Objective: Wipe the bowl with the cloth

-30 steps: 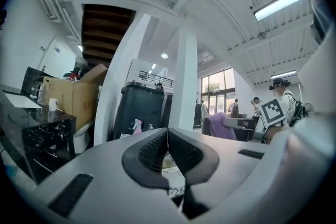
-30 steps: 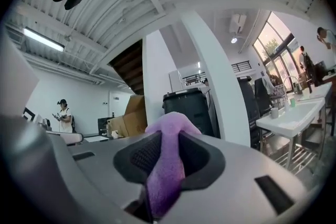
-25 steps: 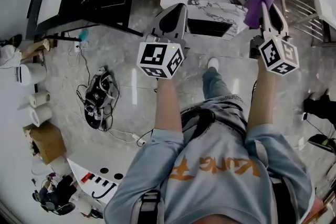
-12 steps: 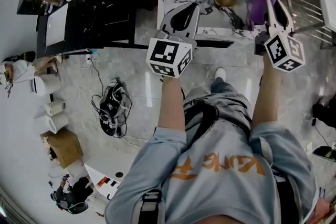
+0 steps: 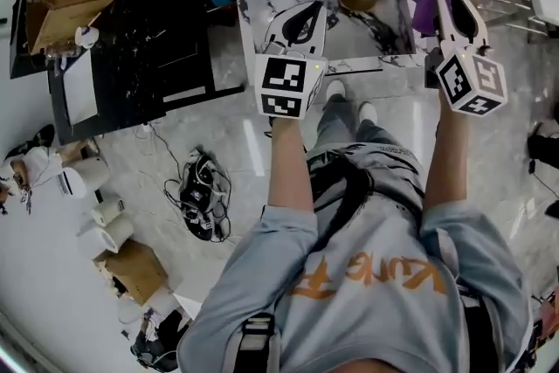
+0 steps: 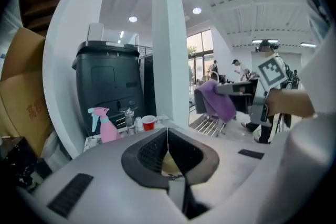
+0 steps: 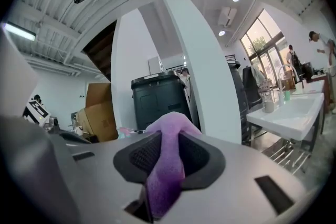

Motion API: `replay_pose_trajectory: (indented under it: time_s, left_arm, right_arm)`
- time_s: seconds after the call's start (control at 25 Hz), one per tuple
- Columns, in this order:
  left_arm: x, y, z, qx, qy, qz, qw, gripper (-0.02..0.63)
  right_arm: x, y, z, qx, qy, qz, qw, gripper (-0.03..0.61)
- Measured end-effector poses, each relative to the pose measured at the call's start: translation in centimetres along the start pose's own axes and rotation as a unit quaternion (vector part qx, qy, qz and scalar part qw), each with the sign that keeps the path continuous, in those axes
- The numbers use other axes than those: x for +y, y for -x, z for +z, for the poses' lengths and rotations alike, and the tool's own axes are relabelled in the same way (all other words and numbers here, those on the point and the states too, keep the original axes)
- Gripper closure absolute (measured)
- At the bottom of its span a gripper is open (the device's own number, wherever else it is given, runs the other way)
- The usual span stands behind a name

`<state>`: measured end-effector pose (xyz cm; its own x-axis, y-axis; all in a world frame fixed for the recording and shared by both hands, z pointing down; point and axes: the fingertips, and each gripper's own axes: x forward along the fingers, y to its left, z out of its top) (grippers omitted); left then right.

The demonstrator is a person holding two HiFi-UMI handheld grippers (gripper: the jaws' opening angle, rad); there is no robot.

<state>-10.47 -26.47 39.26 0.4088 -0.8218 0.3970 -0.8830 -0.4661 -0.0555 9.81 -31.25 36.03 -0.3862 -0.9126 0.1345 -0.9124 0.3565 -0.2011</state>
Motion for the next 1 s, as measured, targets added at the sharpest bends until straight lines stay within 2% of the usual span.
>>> replay_pose_trajectory:
  time_s: [0.08, 0.32, 0.52, 0.8, 1.0]
  left_arm:
    - [0.6, -2.2, -1.1, 0.031, -0.008, -0.007, 0.9995, 0.591]
    - [-0.1, -7.4, -4.6, 0.095, -0.063, -0.072, 0.9909, 0.591]
    - [-1.8, -10.4, -8.2, 0.161, -0.152, -0.126, 0.967, 0.591]
    - [-3.1, -13.4, -11.6, 0.198, -0.183, -0.184, 0.9452, 0.589]
    - [-4.0, -14.7, -14.3, 0.222, -0.238, -0.216, 0.9206, 0.589]
  right_arm:
    - [-0.7, -0.5, 0.5, 0.002, 0.009, -0.016, 1.0, 0.474]
    - [-1.2, -1.6, -0.8, 0.016, 0.005, -0.049, 0.999, 0.474]
    - [-1.4, -1.7, -2.1, 0.034, 0.006, -0.071, 0.997, 0.474]
    - [-2.5, -1.6, -3.7, 0.054, 0.003, -0.1, 0.994, 0.474]
    - [-3.2, -1.6, -4.5, 0.066, 0.0, -0.116, 0.991, 0.474]
